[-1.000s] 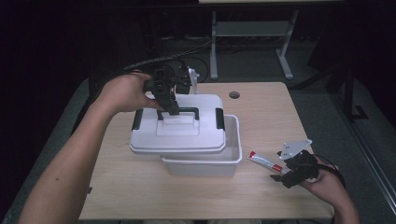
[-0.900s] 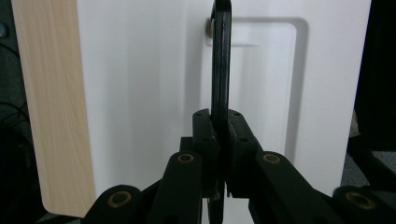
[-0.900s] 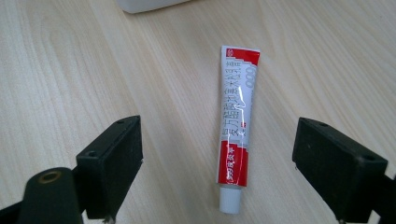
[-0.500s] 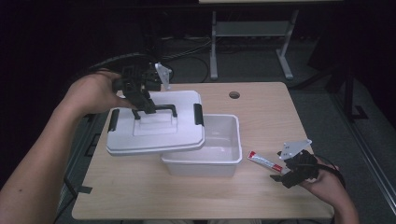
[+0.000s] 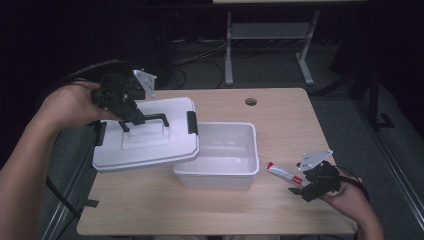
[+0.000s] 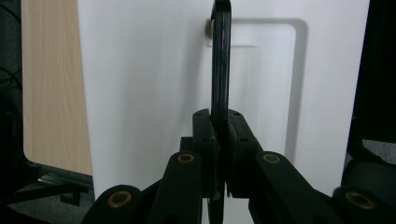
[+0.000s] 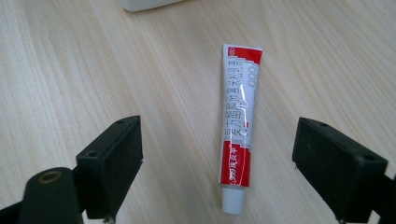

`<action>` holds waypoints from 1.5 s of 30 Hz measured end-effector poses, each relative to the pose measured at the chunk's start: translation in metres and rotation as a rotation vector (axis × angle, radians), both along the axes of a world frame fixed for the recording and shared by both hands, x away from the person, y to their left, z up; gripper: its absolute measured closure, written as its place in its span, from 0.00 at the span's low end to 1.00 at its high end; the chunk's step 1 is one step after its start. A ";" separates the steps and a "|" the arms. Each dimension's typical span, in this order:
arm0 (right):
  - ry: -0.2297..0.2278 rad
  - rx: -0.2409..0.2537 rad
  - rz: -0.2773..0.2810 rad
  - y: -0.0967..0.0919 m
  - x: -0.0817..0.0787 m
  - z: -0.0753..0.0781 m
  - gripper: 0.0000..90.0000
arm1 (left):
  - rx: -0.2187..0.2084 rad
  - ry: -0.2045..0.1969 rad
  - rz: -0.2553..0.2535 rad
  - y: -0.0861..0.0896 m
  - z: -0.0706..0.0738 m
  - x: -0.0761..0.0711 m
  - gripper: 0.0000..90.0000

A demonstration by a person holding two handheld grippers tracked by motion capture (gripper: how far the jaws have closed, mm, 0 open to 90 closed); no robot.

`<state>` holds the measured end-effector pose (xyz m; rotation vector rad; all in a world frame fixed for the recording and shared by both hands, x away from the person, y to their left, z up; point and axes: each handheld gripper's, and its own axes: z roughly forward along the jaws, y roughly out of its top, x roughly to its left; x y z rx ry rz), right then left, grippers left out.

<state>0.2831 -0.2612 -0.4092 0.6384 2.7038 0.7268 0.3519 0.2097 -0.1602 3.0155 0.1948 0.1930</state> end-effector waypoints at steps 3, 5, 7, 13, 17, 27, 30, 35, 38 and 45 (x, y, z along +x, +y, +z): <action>-0.002 -0.003 0.004 0.000 0.000 0.000 0.18 | -0.004 0.000 0.012 0.009 -0.002 -0.001 0.94; -0.001 -0.001 0.002 0.000 0.000 0.000 0.17 | 0.003 0.001 0.013 0.013 -0.002 -0.001 0.94; 0.000 -0.001 0.000 0.000 0.000 0.000 0.18 | 0.001 0.001 0.024 0.019 -0.003 -0.002 0.94; 0.000 -0.001 -0.003 0.000 -0.001 0.000 0.18 | 0.008 0.000 0.045 0.034 -0.005 -0.005 0.94; 0.001 -0.002 -0.002 0.000 -0.001 0.000 0.18 | 0.007 -0.001 0.059 0.044 -0.006 -0.007 0.94; 0.001 -0.006 -0.001 0.001 0.000 -0.001 0.18 | 0.006 0.004 0.094 0.063 -0.012 -0.010 0.94; 0.001 -0.008 -0.001 0.001 -0.001 -0.001 0.17 | 0.007 0.004 0.100 0.066 -0.014 -0.010 0.94; 0.002 -0.008 -0.002 0.000 -0.001 -0.001 0.18 | 0.012 0.007 0.105 0.070 -0.018 -0.011 0.94; 0.002 -0.007 -0.003 0.000 -0.001 -0.001 0.18 | 0.007 0.008 0.107 0.072 -0.019 -0.011 0.94; 0.004 -0.006 -0.008 -0.001 -0.001 0.000 0.18 | 0.011 0.013 0.122 0.080 -0.028 -0.011 0.94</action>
